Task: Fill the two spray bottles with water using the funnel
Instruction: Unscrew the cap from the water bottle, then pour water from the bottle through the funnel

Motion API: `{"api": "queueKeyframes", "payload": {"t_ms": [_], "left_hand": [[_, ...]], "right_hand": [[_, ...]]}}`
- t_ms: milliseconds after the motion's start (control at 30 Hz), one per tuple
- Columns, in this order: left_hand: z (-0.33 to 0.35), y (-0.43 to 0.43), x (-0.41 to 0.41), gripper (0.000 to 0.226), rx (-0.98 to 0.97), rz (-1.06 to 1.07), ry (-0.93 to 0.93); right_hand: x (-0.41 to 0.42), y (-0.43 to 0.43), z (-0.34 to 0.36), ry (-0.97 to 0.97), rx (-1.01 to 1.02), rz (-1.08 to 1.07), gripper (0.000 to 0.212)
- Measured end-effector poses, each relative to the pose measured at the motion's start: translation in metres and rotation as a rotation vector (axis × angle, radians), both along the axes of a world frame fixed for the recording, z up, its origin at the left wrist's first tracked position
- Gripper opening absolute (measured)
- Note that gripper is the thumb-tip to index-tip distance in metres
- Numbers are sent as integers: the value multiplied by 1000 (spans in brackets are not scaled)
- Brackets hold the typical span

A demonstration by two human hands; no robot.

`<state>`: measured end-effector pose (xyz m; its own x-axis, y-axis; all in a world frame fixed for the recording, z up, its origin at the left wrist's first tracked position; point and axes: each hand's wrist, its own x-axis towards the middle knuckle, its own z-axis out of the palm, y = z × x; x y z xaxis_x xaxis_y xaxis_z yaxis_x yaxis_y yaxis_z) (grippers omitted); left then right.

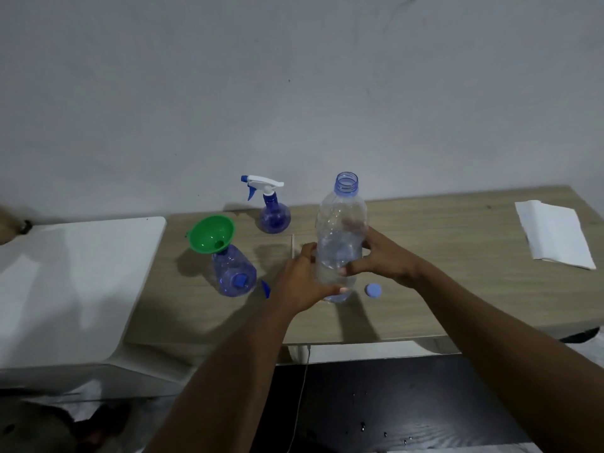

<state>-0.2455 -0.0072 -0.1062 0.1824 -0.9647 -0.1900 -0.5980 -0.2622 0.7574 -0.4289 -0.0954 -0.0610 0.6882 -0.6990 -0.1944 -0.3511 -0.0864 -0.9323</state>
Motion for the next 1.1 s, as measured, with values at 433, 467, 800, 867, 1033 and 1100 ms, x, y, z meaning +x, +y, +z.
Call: {"api": "queueKeyframes", "payload": {"t_ms": [433,467,800,867,1033,1100], "left_hand": [[-13,73,112,33,35,142,-335],[-13,77,120,33,25,178,-371],[-17,71,177,82,-114,334,-210],[-15,65,178,88,-121,277,-158],[-24,54,180,60,-157,196,-127],[-27,52,180,55,-158,194,-117]], "right_hand": [[61,31,-12,-111,-303,-484,65],[65,32,-11,-110,-306,-503,65],[91,34,22,27,-463,-409,64],[97,37,31,66,-498,-354,68],[107,38,41,261,-547,-201,72],[110,36,43,326,-585,-138,72]]}}
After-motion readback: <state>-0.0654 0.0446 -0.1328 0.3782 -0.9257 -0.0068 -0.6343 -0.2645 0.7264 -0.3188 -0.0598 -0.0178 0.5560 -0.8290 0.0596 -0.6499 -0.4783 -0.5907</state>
